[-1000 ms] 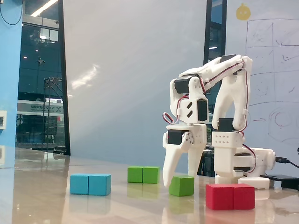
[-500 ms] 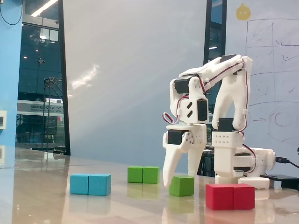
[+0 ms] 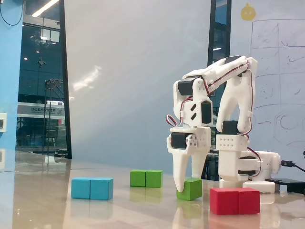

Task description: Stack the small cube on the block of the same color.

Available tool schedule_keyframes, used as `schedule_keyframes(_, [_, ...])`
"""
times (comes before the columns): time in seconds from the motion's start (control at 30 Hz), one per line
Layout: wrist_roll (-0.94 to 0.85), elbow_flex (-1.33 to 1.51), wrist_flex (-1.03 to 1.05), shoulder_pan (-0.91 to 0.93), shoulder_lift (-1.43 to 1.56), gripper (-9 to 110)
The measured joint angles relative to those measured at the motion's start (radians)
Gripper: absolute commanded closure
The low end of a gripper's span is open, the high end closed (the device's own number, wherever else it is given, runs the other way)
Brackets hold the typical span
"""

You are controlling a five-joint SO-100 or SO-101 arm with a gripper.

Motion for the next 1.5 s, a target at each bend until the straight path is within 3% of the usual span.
schedule_keyframes(0.5, [0.000, -0.098, 0.008, 0.026, 0.000, 101])
schedule_keyframes(0.9, [0.000, -0.362, 0.061, 0.356, 0.032, 101])
schedule_keyframes(1.5, [0.000, -0.394, 0.067, 0.882, 0.032, 101])
